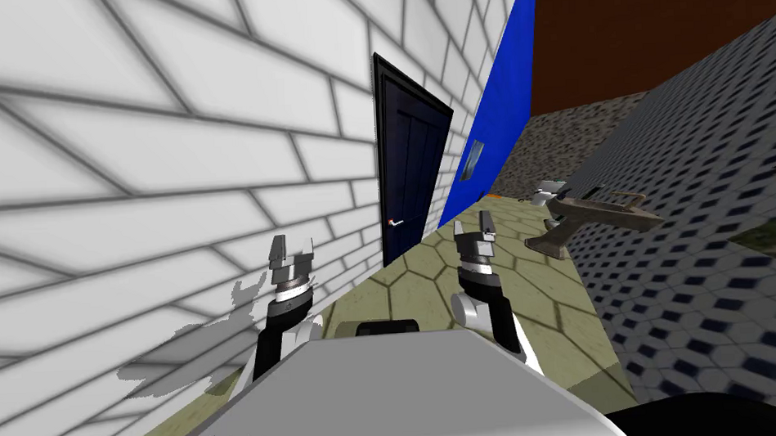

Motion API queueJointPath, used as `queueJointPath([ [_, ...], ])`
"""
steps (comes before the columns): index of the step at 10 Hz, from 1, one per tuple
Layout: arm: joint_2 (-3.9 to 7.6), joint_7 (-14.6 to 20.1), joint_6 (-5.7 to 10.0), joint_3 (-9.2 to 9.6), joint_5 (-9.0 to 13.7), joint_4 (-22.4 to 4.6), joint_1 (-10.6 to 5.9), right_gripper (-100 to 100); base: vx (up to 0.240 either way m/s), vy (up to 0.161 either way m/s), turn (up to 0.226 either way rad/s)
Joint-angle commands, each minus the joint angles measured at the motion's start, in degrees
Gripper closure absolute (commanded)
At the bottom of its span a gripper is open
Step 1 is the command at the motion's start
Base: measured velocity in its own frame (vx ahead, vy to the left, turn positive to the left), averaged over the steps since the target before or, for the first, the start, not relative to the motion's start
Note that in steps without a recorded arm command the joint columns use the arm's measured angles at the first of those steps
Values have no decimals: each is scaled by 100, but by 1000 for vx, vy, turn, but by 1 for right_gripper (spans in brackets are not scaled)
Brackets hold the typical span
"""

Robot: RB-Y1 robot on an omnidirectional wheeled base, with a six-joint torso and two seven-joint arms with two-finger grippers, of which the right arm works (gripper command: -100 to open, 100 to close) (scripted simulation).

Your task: Pull the door open

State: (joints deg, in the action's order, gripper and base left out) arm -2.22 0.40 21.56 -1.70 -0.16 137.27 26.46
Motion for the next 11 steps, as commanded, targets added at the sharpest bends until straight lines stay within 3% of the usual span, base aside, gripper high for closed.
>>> queueJointPath([
  [1, 45, 7, 54, -10, 13, -216, -75, -100, 59, -125, 173],
  [7, 220, 41, 303, -55, 76, -1144, -424, -100, 37, -29, 127],
  [8, 220, 41, 303, -55, 76, -1217, -424, -100, 34, -48, 58],
  [10, 292, 57, 422, -76, 105, -1608, -589, -100, 39, -56, 147],
  [11, 292, 57, 422, -76, 105, -1692, -589, -100, 32, -46, 75],
])
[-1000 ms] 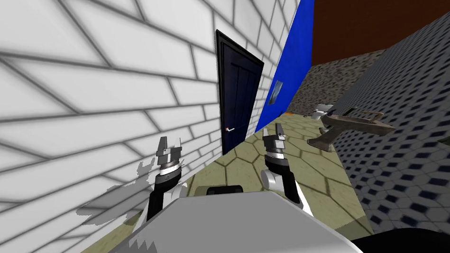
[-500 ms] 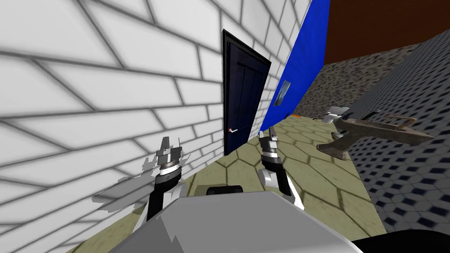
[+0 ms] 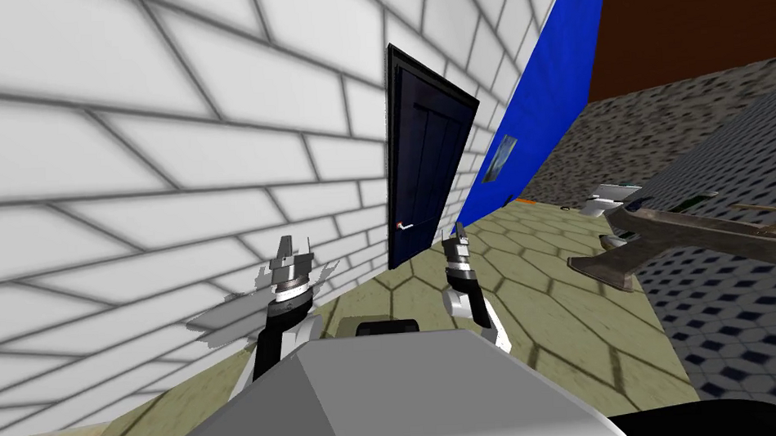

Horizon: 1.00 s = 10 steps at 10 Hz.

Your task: Pull the door open

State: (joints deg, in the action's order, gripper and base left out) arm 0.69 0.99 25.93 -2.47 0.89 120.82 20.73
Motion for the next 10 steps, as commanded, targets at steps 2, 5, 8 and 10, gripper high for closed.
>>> queueJointPath([
  [2, 76, 16, 118, -22, 33, -446, -203, -100, 33, -51, 155],
  [5, 114, 25, 187, -34, 50, -857, -299, -100, 36, -43, 84],
  [8, 189, 46, 336, -61, 87, -1343, -508, -100, 34, -50, 107],
  [10, 226, 56, 412, -75, 106, -1657, -614, -100, 28, -57, 117],
])
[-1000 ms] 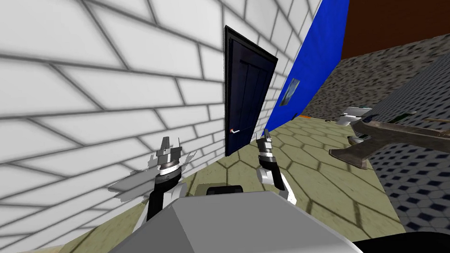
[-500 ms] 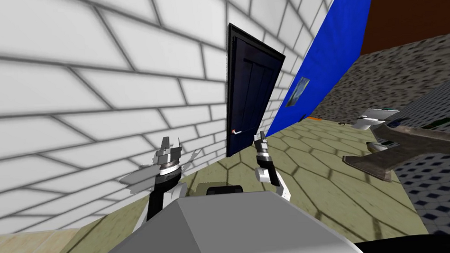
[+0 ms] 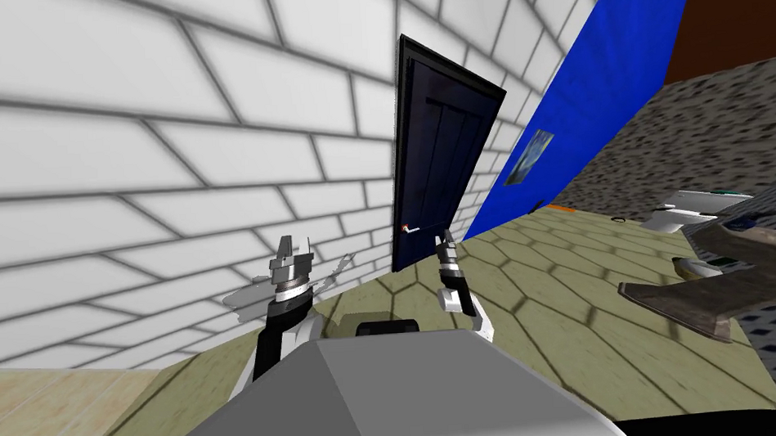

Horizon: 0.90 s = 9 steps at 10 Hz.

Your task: Pull the door open

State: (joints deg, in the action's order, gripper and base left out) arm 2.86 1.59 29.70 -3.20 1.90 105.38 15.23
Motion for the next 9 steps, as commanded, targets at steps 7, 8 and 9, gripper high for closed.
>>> queueJointPath([
  [7, 119, 29, 277, -46, 65, -1185, -401, -100, 31, -53, 96],
  [8, 153, 40, 359, -61, 86, -1399, -517, -100, 30, -65, 148],
  [9, 153, 40, 359, -61, 86, -1517, -517, -100, 26, -57, 72],
])
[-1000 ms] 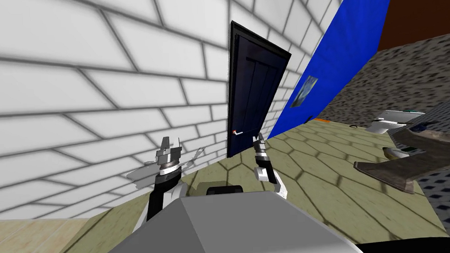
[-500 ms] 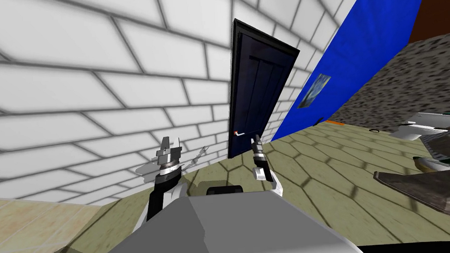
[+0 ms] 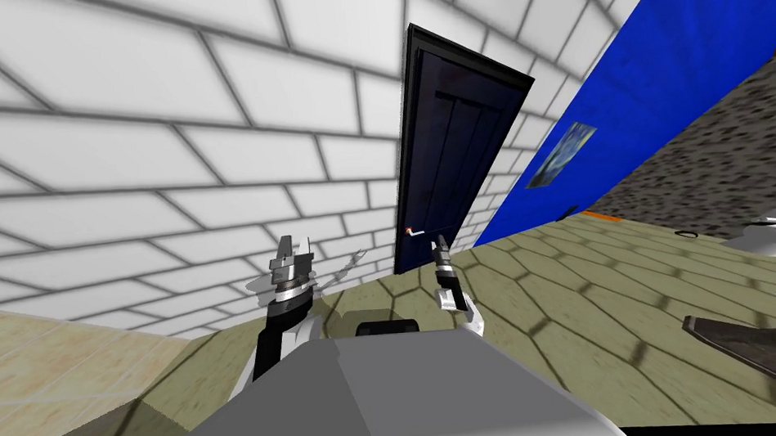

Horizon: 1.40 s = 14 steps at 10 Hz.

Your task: Pull the door open

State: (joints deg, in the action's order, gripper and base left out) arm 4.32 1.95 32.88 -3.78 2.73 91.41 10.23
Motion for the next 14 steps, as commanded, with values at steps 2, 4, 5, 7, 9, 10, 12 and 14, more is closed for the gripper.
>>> queueJointPath([
  [2, 40, 15, 125, -17, 24, -454, -133, -100, 22, -61, 92],
  [4, 74, 26, 208, -32, 45, -777, -249, -100, 20, -58, 103],
  [5, 105, 38, 291, -47, 65, -976, -366, -100, 31, -69, 137],
  [7, 137, 49, 374, -62, 86, -1365, -482, -100, 26, -57, 109],
  [9, 168, 60, 457, -77, 107, -1683, -598, -100, 24, -63, 104],
  [10, 168, 60, 457, -77, 107, -1790, -598, -100, 20, -60, 77],
  [12, 196, 71, 538, -91, 127, -2114, -711, -100, 18, -55, 102],
  [14, 224, 82, 619, -106, 147, -2438, -824, -100, 15, -63, 100],
])
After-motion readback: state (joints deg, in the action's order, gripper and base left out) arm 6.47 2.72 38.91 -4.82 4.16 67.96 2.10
